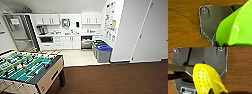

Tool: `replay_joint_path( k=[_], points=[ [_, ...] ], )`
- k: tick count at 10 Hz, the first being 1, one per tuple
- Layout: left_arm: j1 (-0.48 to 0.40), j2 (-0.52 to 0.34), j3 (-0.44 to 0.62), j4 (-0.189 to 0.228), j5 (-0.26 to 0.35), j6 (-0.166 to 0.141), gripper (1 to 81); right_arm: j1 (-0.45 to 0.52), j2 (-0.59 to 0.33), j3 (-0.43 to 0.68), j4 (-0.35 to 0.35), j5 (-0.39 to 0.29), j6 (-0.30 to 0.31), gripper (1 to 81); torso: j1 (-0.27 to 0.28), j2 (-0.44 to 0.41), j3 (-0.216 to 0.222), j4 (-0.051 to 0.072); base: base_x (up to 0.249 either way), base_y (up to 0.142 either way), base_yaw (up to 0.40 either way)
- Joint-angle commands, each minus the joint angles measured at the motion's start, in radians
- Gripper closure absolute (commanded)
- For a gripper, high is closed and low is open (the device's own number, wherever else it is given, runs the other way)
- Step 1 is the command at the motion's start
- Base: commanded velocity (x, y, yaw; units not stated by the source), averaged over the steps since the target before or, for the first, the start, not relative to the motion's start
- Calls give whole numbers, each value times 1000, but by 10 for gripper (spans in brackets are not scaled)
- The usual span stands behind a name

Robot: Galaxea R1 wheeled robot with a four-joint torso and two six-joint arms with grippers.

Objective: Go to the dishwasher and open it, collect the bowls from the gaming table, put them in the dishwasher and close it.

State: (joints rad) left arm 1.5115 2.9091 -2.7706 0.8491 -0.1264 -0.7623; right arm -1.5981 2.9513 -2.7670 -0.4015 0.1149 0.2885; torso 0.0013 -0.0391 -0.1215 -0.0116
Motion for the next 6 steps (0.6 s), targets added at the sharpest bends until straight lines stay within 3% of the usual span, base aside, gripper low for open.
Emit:
replay_joint_path(
  k=[1, 6],
  points=[
    [-35, -14, -7, -2, 39, 0, 811, 28, -12, -6, -5, -46, -3, 811, 0, 0, 0, 0, 151, 0, 0],
    [-35, -14, -7, -2, 39, 0, 811, 26, -15, -6, -5, -46, -2, 811, 0, 0, 0, 0, 151, 0, 0]
  ],
)
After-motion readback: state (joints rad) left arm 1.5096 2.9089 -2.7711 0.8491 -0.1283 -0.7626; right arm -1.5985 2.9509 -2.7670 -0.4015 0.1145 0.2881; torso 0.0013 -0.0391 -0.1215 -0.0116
